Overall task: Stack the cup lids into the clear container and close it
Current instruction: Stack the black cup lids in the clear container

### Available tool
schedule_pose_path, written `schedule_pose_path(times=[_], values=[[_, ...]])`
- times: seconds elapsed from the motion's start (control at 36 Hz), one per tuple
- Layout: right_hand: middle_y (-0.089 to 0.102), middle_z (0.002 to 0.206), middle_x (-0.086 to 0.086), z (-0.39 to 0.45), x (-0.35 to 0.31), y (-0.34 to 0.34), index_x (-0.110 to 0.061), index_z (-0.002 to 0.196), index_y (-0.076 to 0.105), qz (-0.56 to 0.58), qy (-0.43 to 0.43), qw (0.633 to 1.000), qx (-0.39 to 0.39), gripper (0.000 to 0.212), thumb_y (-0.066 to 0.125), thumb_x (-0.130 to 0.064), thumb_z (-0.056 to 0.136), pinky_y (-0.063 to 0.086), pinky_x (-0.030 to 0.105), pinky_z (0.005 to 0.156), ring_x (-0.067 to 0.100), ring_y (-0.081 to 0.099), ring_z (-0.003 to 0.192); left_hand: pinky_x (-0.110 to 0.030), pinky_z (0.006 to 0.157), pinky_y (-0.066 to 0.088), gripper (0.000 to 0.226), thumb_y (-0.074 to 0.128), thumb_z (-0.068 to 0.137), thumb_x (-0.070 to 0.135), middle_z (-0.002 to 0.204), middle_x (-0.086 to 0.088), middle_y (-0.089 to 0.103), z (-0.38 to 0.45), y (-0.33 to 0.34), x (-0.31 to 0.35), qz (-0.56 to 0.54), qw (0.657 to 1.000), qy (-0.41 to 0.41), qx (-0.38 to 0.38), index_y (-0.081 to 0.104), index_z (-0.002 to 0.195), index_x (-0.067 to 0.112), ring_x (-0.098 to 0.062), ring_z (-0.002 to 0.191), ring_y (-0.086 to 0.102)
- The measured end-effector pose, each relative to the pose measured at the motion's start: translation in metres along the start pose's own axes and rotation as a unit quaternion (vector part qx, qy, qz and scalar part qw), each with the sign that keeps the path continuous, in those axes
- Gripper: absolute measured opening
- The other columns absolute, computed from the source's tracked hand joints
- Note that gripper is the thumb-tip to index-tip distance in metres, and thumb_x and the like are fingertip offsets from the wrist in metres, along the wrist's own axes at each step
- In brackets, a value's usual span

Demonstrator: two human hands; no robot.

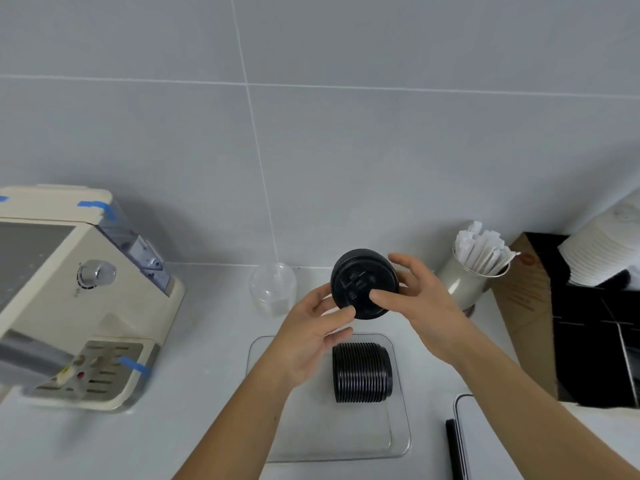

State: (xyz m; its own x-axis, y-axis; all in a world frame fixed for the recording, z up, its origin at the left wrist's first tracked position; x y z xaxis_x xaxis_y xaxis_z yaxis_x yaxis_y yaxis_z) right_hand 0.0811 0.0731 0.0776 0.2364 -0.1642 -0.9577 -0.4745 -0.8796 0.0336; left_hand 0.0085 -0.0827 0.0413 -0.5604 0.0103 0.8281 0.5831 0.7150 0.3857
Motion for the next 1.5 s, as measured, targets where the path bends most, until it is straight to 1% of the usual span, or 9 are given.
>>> schedule_pose_path(times=[0.11, 0.44, 0.58, 0.67, 0.81, 1.03, 1.19, 1.31, 1.5], values=[[0.058, 0.128, -0.021, -0.021, -0.007, 0.004, -0.031, 0.134, 0.049, 0.036, -0.01, 0.999, 0.011, 0.074, 0.083, -0.015, 0.071, 0.05, 0.037, 0.097, 0.012, 0.066, 0.111, -0.038, 0.099, 0.052, 0.056, 0.077, 0.075, 0.007, 0.128, -0.008, 0.066, -0.014, 0.008, -0.003, -0.016, 1.0, 0.007, -0.01, 0.058, 0.127, 0.016, -0.027, 0.117, 0.065], [0.067, 0.121, -0.009, -0.062, -0.026, 0.005, -0.023, 0.133, 0.055, 0.001, -0.074, 0.996, 0.048, 0.084, 0.087, -0.019, 0.056, 0.054, 0.043, 0.094, 0.018, 0.069, 0.105, -0.041, 0.102, 0.05, 0.052, 0.073, 0.083, 0.003, 0.127, -0.006, 0.068, -0.05, 0.03, -0.003, -0.001, 0.999, 0.022, -0.045, 0.056, 0.13, 0.016, -0.024, 0.117, 0.065], [0.067, 0.118, -0.014, -0.078, -0.029, 0.002, -0.032, 0.128, 0.057, -0.095, -0.094, 0.99, 0.047, 0.081, 0.092, -0.019, 0.056, 0.053, 0.04, 0.095, 0.007, 0.065, 0.107, -0.042, 0.101, 0.051, 0.082, 0.084, 0.067, 0.018, 0.133, 0.001, 0.062, -0.06, 0.019, 0.014, 0.079, 0.994, 0.066, -0.034, 0.048, 0.14, 0.032, -0.017, 0.112, 0.068], [0.065, 0.12, -0.016, -0.087, -0.03, 0.001, -0.033, 0.131, 0.055, -0.16, -0.103, 0.981, 0.04, 0.08, 0.091, -0.025, 0.06, 0.054, 0.04, 0.095, 0.005, 0.063, 0.108, -0.03, 0.095, 0.052, 0.096, 0.088, 0.061, 0.021, 0.135, 0.01, 0.059, -0.067, 0.017, 0.028, 0.179, 0.979, 0.079, -0.054, 0.041, 0.144, 0.037, -0.01, 0.117, 0.063], [0.063, 0.118, -0.017, -0.099, -0.034, 0.006, -0.038, 0.133, 0.053, -0.233, -0.116, 0.965, 0.023, 0.086, 0.087, -0.037, 0.054, 0.057, 0.036, 0.091, 0.007, 0.062, 0.111, -0.026, 0.095, 0.048, 0.092, 0.084, 0.071, 0.017, 0.137, 0.017, 0.056, -0.079, 0.021, 0.043, 0.262, 0.958, 0.079, -0.089, 0.037, 0.146, 0.038, -0.004, 0.125, 0.055], [0.052, 0.127, -0.012, -0.111, -0.03, 0.009, -0.031, 0.138, 0.049, -0.265, -0.145, 0.953, 0.003, 0.081, 0.085, -0.014, 0.067, 0.044, 0.016, 0.096, 0.004, 0.053, 0.12, -0.037, 0.097, 0.054, 0.074, 0.086, 0.069, 0.01, 0.13, 0.01, 0.062, -0.084, 0.014, 0.034, 0.291, 0.951, 0.084, -0.065, 0.055, 0.129, 0.038, -0.012, 0.112, 0.066], [0.055, 0.123, -0.015, -0.11, -0.015, 0.007, -0.028, 0.136, 0.053, -0.288, -0.132, 0.948, -0.029, 0.076, 0.084, -0.013, 0.068, 0.041, 0.011, 0.099, -0.004, 0.053, 0.118, -0.02, 0.081, 0.053, 0.075, 0.084, 0.071, 0.006, 0.127, 0.008, 0.061, -0.088, 0.009, 0.017, 0.303, 0.949, 0.058, -0.056, 0.051, 0.131, 0.035, -0.011, 0.096, 0.073], [0.056, 0.122, -0.013, -0.107, 0.002, 0.007, -0.028, 0.136, 0.051, -0.316, -0.121, 0.94, -0.037, 0.076, 0.083, -0.011, 0.069, 0.038, -0.002, 0.09, -0.008, 0.053, 0.113, -0.023, 0.084, 0.051, 0.072, 0.083, 0.073, 0.012, 0.129, 0.006, 0.06, -0.088, 0.005, 0.005, 0.302, 0.951, 0.035, -0.057, 0.051, 0.133, 0.035, -0.013, 0.096, 0.073], [0.053, 0.119, -0.014, -0.108, 0.036, 0.011, -0.035, 0.133, 0.047, -0.346, -0.114, 0.929, -0.062, 0.077, 0.082, -0.009, 0.069, 0.039, 0.002, 0.093, -0.003, 0.053, 0.113, -0.035, 0.094, 0.056, 0.056, 0.079, 0.08, 0.026, 0.124, -0.007, 0.067, -0.082, -0.006, -0.035, 0.191, 0.98, -0.031, -0.044, 0.056, 0.132, 0.024, -0.021, 0.108, 0.07]])
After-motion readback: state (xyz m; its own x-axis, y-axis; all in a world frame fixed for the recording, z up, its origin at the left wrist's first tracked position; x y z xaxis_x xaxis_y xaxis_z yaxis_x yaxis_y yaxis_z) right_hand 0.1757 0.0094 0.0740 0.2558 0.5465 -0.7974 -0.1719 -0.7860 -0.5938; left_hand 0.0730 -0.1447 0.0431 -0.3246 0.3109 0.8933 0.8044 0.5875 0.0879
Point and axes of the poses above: each hand's wrist, its own z-axis towards the middle knuckle, its own y-axis out of the palm, x = y × z, the point moved 6 cm from there along z, towards the middle knuckle
